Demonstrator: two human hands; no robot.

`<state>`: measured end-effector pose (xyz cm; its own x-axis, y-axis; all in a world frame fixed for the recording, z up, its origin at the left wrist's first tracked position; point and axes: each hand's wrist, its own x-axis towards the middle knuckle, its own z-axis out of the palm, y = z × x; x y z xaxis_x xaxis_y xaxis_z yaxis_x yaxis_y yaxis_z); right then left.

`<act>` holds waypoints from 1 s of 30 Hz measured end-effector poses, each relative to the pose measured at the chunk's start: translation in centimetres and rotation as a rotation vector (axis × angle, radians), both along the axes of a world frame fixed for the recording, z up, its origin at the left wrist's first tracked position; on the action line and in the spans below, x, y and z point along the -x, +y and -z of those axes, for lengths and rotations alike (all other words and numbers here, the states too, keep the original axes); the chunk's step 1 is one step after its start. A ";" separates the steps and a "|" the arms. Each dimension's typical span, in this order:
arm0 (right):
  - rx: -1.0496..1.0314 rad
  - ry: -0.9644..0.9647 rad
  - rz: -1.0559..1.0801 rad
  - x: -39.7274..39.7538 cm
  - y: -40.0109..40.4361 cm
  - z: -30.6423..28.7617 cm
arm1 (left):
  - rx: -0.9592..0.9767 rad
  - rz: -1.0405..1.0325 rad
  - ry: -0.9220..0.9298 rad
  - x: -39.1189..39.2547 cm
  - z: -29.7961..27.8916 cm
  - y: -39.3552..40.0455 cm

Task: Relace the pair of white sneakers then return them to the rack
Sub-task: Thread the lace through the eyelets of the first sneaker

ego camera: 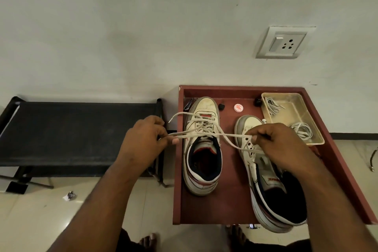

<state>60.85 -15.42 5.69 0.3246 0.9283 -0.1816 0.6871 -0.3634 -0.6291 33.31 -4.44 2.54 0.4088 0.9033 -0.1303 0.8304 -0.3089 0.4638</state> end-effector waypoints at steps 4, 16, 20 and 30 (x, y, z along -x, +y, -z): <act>0.048 0.047 -0.005 0.0 -0.3 -0.3 | 0.054 0.005 0.064 1.2 -0.9 0.7; -0.311 1.476 0.152 4.5 0.9 0.8 | 0.811 -0.168 -1.601 -1.9 -2.1 -0.8; -0.410 1.506 0.383 5.9 2.0 1.5 | 0.804 -0.367 -1.662 -4.3 -0.6 -1.6; -0.378 1.239 0.497 4.9 2.9 3.2 | 0.592 -0.422 -1.423 -3.3 1.5 -0.2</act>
